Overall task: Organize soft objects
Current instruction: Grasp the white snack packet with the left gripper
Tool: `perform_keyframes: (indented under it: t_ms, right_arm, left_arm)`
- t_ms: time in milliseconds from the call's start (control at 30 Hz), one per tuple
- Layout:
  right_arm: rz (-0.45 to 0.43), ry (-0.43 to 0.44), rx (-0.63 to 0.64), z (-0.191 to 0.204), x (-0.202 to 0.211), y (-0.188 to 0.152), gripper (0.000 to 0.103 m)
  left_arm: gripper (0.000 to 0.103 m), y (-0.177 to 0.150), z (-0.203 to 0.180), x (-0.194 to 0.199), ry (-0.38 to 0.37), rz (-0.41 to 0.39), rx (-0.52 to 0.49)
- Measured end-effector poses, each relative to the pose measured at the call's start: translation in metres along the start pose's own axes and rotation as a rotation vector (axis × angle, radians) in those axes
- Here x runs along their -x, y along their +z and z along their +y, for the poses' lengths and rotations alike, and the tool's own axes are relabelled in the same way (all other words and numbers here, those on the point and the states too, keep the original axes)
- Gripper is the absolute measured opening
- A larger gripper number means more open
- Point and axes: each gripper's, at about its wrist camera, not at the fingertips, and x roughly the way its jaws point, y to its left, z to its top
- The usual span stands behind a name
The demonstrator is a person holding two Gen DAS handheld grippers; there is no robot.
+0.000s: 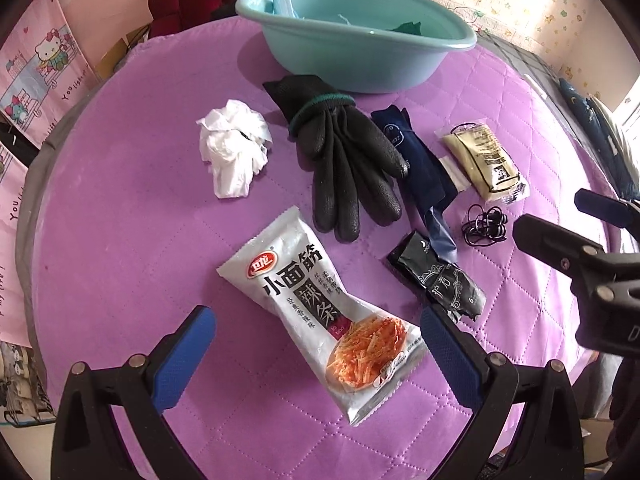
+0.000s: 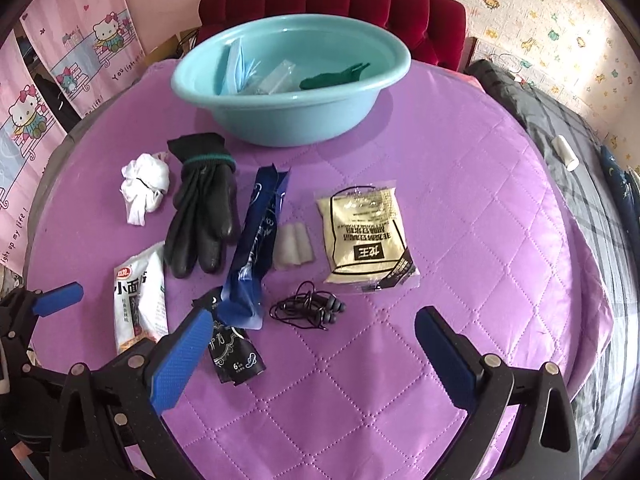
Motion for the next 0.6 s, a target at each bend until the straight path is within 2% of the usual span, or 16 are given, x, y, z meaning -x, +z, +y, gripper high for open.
perform_keyframes:
  t_ms: [233,300,367,400,433,600]
  right_arm:
    - [0.013,0.005,0.007,-0.003,-0.007,-0.001,0.103]
    - [0.02,0.008,0.006,-0.004,-0.01,-0.002,0.103]
    - [0.026,0.012,0.01,-0.003,-0.012,-0.003,0.103]
    - [0.031,0.015,0.013,-0.002,-0.014,-0.003,0.103]
    - [0.037,0.018,0.017,-0.001,-0.016,-0.003,0.103]
    - [0.054,0.038,0.024,0.006,-0.022,-0.005,0.103]
  left_arm:
    - [0.101,0.006,0.008,-0.017,-0.032,0.052,0.059]
    - [0.093,0.006,0.007,-0.02,-0.041,0.066,0.067]
    - [0.076,0.005,0.007,-0.024,-0.059,0.091,0.071]
    - [0.071,0.003,0.008,-0.026,-0.071,0.102,0.071]
    - [0.061,0.001,0.007,-0.027,-0.084,0.113,0.068]
    - [0.051,-0.008,0.004,-0.023,-0.131,0.1,0.045]
